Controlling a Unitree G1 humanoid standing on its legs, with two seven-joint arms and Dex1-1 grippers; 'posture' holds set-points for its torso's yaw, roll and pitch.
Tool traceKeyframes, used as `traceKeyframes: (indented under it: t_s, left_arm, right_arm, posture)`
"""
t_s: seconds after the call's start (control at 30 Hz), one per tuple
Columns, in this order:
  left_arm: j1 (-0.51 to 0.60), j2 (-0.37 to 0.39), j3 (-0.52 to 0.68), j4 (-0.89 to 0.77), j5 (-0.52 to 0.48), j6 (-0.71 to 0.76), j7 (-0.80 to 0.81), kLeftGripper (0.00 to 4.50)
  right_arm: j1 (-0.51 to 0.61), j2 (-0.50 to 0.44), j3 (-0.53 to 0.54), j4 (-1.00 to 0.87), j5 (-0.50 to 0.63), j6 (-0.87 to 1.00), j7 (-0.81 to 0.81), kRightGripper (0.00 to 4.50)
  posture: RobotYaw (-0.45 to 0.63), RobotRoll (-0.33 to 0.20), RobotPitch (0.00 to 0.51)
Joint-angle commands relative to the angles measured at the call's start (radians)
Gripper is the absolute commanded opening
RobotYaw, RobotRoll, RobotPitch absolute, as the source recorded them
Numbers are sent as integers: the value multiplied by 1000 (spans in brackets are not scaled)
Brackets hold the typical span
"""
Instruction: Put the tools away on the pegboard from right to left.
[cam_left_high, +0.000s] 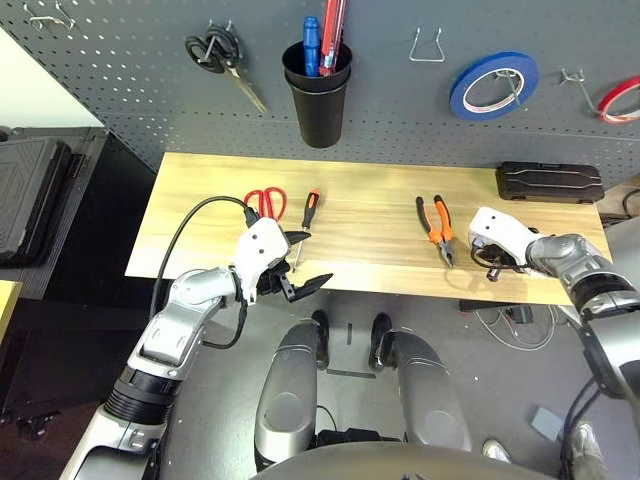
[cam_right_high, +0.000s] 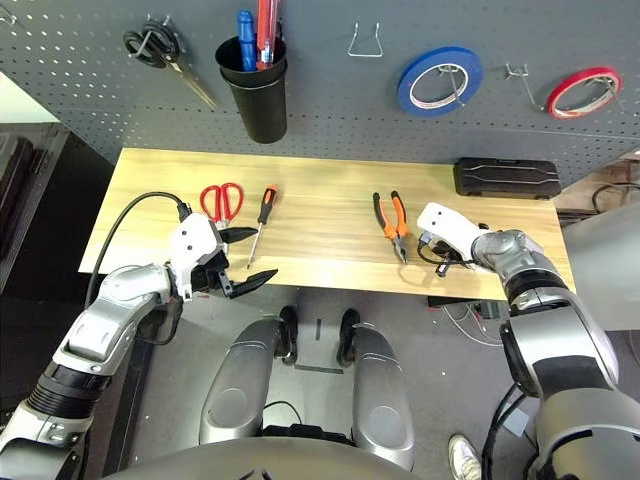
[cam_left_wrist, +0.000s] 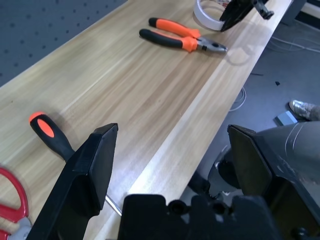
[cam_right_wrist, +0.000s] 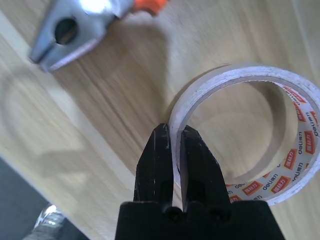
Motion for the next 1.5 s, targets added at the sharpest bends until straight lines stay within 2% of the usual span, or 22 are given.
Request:
traceKeyframes:
  t_s: [0.03,0.37,0.73,1.07,1.5]
  left_arm:
    - [2,-10,-22,35,18,-16,-2,4500]
    - [-33,-25,-20,80,22,-54,-9,4500]
    - [-19,-25,14,55,-13,-91,-27,4500]
    - [19,-80,56,-17,-101,-198,-29,4500]
    - [40,-151,39,-144,-180,-230,-23,4500]
  right_arm:
    - [50,-19,-18,-8,20,-3,-18,31]
    - [56,-64,-51,-60,70,-28,-5,31]
    - [199,-64,-111,-236,133,-98,-90,31]
    - [367,-106,-170,-409,119,-281,-305,31]
    - [465,-119,-218,-395,76,-509,-600,31]
  posture:
    - [198,0,324]
    - [192,0,300]
    - [194,0,266]
    - [200,0,235]
    - [214,0,211]
